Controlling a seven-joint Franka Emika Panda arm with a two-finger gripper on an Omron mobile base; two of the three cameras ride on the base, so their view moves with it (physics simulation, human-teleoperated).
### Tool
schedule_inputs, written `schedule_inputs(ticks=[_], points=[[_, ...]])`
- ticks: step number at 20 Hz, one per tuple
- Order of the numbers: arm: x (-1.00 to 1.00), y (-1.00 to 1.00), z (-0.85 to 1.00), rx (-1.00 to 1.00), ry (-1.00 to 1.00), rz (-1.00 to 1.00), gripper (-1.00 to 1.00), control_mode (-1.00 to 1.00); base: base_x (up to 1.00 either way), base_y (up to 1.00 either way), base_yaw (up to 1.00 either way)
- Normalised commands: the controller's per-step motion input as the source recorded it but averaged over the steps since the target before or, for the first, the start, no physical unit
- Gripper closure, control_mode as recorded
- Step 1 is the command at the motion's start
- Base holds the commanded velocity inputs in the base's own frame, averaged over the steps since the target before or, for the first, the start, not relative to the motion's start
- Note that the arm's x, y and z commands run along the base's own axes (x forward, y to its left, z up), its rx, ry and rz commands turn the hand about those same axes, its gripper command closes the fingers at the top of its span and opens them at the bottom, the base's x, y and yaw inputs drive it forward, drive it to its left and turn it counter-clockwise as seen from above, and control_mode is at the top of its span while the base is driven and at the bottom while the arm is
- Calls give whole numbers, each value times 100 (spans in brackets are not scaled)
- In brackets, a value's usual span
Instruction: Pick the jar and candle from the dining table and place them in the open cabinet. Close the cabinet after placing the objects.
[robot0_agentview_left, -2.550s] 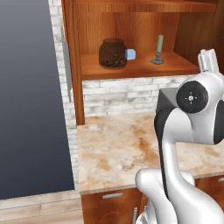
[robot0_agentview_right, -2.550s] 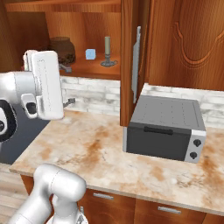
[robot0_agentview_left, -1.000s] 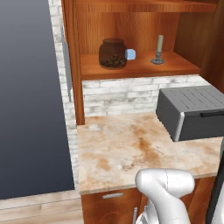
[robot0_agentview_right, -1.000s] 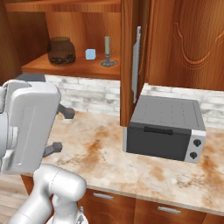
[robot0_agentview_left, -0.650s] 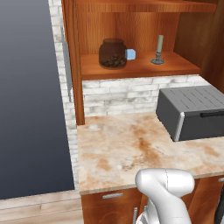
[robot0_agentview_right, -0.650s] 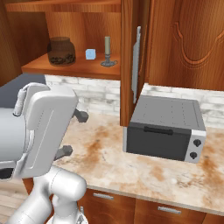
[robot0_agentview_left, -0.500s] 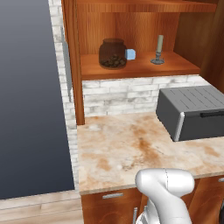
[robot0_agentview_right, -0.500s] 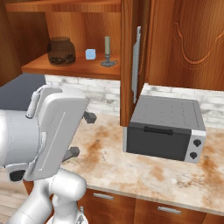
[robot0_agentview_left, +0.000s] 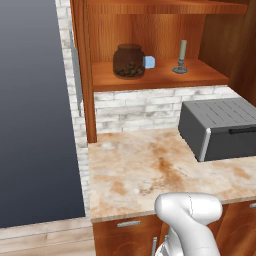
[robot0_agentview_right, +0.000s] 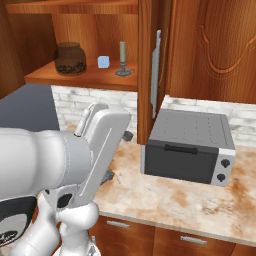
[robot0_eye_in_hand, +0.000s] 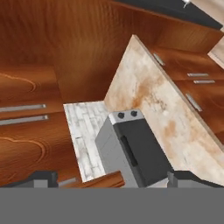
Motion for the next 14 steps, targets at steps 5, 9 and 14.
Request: schedule_inputs(ticks=[5,9,14], points=[[18,-7,-7,-1,-3,9,-100,-100,0,0,0],[12,-2,-1,0,-7,5,-100,-100,0,0,0],[14,-1,0,0,-7,5,-100,-100,0,0,0]])
